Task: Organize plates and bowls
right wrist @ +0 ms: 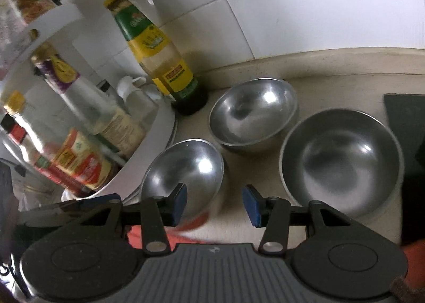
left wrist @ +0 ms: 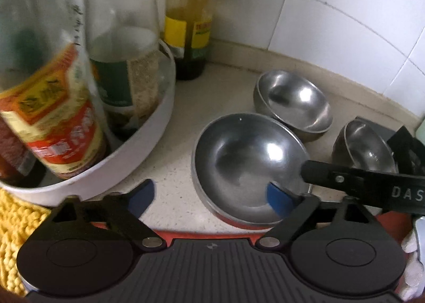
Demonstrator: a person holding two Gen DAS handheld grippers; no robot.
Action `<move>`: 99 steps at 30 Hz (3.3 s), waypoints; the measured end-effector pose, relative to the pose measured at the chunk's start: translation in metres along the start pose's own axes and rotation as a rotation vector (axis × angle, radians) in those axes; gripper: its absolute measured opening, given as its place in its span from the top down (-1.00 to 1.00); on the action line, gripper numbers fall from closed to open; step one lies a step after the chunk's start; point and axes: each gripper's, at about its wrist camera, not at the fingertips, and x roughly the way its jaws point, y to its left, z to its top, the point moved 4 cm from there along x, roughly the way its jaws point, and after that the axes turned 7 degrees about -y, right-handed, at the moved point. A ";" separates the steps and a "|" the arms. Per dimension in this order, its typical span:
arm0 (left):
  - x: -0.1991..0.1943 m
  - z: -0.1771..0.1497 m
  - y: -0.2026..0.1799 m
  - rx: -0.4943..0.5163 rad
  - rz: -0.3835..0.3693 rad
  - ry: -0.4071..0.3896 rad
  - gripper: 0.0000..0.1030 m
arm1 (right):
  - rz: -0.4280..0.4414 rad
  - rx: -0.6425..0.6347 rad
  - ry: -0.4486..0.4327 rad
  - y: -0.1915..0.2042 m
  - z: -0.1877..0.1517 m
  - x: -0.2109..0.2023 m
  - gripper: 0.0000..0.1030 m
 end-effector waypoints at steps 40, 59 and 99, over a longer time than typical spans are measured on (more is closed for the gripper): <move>-0.019 0.035 -0.082 0.145 -0.247 -0.012 -0.66 | -0.137 0.155 -0.082 -0.087 0.011 -0.089 0.34; 0.087 0.091 -0.048 0.046 -0.004 0.091 -0.64 | -0.039 0.033 0.073 -0.088 0.099 0.051 0.34; -0.022 0.071 -0.065 0.149 -0.046 -0.054 -0.35 | 0.048 -0.039 0.075 -0.022 0.099 0.006 0.74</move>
